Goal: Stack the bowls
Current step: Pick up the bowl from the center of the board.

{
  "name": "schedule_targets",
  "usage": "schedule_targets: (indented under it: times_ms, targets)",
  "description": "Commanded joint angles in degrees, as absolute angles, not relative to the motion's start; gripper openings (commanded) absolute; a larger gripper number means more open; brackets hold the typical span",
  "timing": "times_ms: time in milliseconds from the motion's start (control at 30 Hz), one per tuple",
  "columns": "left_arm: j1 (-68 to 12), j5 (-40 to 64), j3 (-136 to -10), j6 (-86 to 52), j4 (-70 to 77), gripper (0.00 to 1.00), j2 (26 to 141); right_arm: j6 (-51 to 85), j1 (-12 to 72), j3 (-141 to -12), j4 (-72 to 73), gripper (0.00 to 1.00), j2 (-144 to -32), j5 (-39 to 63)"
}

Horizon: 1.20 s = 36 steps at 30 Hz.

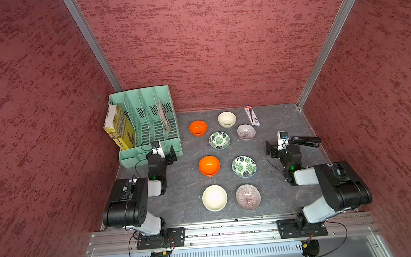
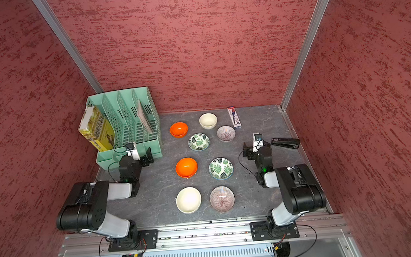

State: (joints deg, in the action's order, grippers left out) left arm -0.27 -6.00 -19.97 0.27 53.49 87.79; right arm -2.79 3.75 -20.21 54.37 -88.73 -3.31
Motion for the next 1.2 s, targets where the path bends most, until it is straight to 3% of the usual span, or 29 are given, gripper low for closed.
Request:
schedule_targets:
  times_ms: [0,700,967,1167]
  targets:
    - [0.2,-5.1,-20.8,-0.3,52.9,1.00,87.9,-2.3,3.3,-21.1,54.7,0.98,-88.7,-4.7]
    - [1.5,-1.6,-23.2,-0.5,47.4,1.00,86.3,-1.7,1.9,-22.7,50.7,0.98,-87.7,-1.6]
    - [-10.7,-18.9,-45.4,5.6,9.9,1.00,76.6,-0.1,3.5,-38.9,14.8,0.98,-71.4,-1.7]
    - [-18.7,-17.5,-70.8,-10.6,-25.2,1.00,83.0,2.1,10.7,-51.9,-2.1,0.98,-70.4,-5.5]
